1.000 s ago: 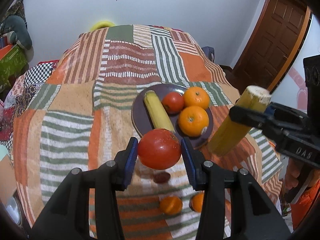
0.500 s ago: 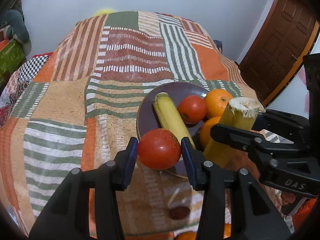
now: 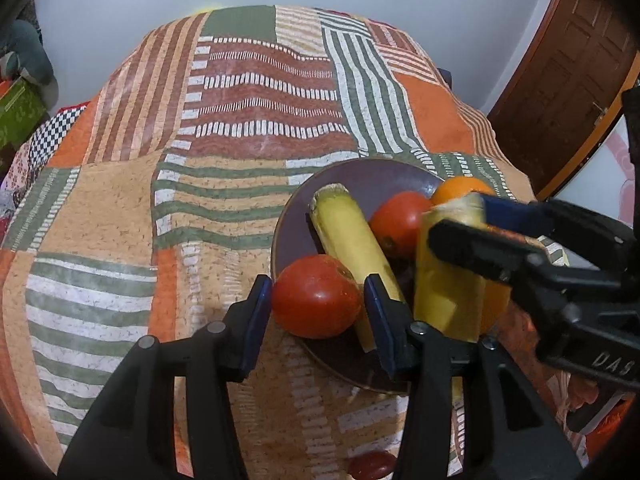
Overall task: Organize fruits
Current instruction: 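Carry the corn cob and tomato onto the plate and release both, then move both tools toward the small tangerines on the quilt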
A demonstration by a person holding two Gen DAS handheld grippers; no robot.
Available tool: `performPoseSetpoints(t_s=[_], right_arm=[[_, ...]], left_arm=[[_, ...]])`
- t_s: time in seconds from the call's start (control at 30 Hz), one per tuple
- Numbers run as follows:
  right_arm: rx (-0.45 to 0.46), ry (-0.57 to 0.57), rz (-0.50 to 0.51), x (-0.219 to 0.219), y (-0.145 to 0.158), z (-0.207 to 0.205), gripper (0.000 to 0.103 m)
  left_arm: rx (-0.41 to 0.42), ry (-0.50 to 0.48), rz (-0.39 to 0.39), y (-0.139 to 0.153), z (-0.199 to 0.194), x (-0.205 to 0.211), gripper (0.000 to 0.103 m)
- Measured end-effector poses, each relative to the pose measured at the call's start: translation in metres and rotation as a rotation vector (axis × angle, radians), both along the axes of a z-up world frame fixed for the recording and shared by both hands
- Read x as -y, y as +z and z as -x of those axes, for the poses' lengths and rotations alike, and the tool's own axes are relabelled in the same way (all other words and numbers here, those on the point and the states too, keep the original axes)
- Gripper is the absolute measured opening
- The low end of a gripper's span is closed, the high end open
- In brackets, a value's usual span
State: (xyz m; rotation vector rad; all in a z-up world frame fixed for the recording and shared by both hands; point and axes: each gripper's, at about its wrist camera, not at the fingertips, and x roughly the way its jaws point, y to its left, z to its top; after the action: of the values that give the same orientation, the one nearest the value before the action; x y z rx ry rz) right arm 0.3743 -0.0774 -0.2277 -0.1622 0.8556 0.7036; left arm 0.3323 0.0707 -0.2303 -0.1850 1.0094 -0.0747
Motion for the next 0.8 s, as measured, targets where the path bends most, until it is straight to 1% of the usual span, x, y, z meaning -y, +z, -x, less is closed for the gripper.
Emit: performPoseSetpoints(t_s=[0.07, 0.1, 0.17, 0.4, 0.5, 0.6, 0.8], right_arm=[[0.01, -0.01, -0.008, 0.004, 0.003, 0.001, 0.051], [0.014, -0.013, -0.012, 0.006, 0.005, 0.002, 0.052], [0.024, -0.02, -0.01, 0.01, 0.009, 0.003, 0.052], [0.041, -0.035, -0.008, 0.02, 0.021, 0.019, 0.052], [0.055, -0.039, -0.007, 0.029, 0.029, 0.033, 0.053], [0.076, -0.04, -0.002, 0.035, 0.037, 0.048, 0.055], [0.119, -0.049, 0.001, 0.048, 0.053, 0.082, 0.057]], left_arm=[[-0.007, 0.002, 0.014, 0.0, 0.002, -0.002, 0.047], [-0.005, 0.003, 0.016, 0.001, 0.003, -0.003, 0.047], [0.015, 0.009, 0.01, 0.009, 0.009, -0.003, 0.05], [0.061, -0.001, -0.008, 0.038, 0.033, 0.0, 0.05], [0.081, -0.009, -0.03, 0.051, 0.046, 0.004, 0.051], [0.105, -0.018, -0.052, 0.065, 0.065, 0.01, 0.051], [0.133, -0.032, -0.067, 0.085, 0.102, 0.02, 0.051]])
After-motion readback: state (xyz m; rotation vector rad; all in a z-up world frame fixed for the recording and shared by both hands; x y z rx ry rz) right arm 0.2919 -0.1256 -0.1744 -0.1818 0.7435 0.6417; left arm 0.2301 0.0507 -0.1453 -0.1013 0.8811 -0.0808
